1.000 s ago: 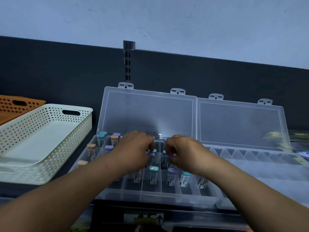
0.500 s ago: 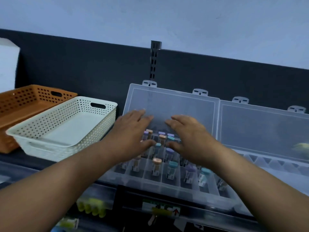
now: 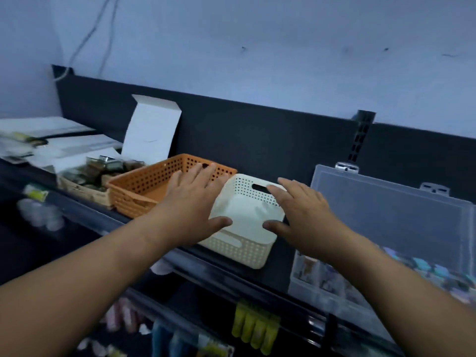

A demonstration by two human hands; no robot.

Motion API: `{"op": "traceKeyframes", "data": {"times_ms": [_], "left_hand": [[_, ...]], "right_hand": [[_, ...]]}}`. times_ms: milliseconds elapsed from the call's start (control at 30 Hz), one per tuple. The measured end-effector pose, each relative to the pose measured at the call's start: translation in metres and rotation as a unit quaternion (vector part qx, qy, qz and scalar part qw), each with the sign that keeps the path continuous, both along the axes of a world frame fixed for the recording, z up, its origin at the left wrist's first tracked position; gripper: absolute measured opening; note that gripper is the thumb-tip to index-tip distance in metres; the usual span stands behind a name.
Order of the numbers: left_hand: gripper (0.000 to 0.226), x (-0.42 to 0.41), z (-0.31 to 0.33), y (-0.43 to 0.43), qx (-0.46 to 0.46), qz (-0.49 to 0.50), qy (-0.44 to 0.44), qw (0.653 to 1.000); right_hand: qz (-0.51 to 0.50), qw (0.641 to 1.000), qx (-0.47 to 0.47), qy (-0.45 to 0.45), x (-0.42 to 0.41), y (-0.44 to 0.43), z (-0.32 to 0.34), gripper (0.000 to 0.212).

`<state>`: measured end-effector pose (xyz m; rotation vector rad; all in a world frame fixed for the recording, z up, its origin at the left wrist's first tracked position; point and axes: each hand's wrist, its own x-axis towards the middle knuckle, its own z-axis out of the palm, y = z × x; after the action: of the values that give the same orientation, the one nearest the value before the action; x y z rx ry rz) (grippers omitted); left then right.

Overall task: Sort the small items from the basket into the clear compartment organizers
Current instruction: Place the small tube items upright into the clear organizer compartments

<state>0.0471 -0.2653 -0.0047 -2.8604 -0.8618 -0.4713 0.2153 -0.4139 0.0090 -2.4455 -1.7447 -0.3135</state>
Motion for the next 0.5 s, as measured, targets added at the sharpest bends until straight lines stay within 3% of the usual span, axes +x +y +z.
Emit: {"op": "traceKeyframes", "data": {"times_ms": [233, 500], "left_hand": [[0.089, -0.112, 0.008, 0.082, -0.003, 0.045, 0.014, 0.999], [0.09, -0.181, 0.007, 0.167, -0.045, 0.073, -0.009, 0.996]], "right_hand": [[0.036, 0.999, 0.013, 0.01, -0.088, 0.099, -0.001, 0.074], [0.051, 0.998, -0.009, 0.039, -0.143, 0.194, -0.002, 0.079]]}}
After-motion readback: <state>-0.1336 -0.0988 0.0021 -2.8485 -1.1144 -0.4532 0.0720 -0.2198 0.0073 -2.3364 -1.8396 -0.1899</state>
